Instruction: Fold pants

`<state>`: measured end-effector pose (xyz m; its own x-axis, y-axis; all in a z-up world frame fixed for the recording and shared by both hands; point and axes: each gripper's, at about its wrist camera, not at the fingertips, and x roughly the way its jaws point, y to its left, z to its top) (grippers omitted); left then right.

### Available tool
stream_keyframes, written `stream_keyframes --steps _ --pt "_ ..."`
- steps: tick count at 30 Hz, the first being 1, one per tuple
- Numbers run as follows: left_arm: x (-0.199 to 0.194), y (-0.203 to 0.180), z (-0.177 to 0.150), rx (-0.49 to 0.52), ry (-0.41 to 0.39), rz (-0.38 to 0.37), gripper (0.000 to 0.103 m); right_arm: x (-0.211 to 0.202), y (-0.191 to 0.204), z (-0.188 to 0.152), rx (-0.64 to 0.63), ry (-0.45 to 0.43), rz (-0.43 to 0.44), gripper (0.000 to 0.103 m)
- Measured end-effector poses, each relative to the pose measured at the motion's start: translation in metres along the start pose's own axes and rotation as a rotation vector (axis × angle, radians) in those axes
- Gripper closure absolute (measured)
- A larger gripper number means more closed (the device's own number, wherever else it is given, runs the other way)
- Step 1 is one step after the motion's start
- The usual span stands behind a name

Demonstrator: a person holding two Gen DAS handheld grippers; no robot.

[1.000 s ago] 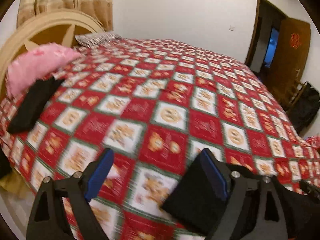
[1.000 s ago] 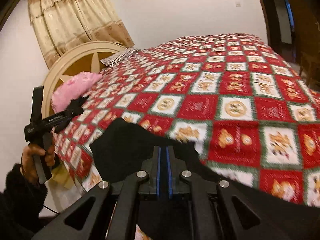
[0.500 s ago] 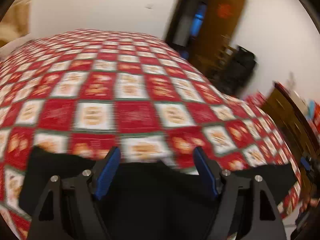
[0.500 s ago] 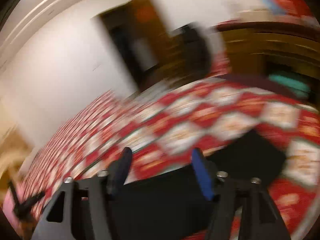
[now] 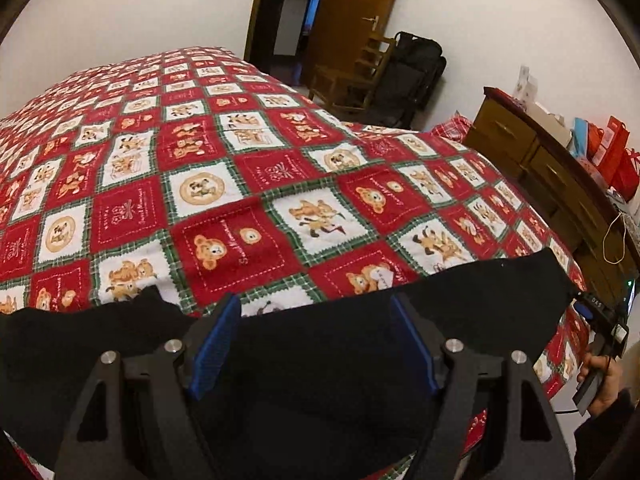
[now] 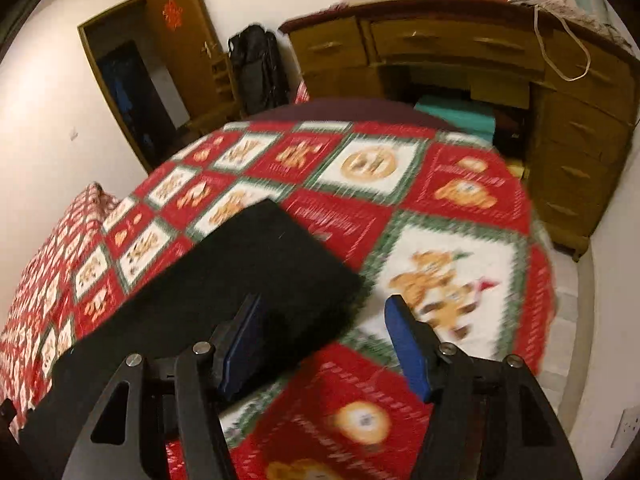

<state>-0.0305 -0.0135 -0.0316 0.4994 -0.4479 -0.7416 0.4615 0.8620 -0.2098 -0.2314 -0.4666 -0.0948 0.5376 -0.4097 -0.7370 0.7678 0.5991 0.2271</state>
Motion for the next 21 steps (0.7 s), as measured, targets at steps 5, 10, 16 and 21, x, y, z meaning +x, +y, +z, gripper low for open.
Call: stream_keyframes --steps 5,10,16,21 --pt "0.007 0.006 -0.005 -0.038 0.025 -0.002 0.025 -0.001 0.021 -0.014 -0.026 -0.007 0.013 0.039" --pt "0.007 0.007 -0.009 -0.047 0.029 -0.003 0.025 0.005 0.024 -0.009 -0.015 0.01 0.035 0.083" --pt "0.004 0.012 -0.013 -0.067 0.029 -0.005 0.025 -0.013 0.017 0.002 0.045 -0.008 0.184 0.095" --pt "-0.004 0.016 -0.011 -0.076 0.009 0.007 0.025 -0.079 0.094 0.006 -0.179 -0.119 0.392 0.095"
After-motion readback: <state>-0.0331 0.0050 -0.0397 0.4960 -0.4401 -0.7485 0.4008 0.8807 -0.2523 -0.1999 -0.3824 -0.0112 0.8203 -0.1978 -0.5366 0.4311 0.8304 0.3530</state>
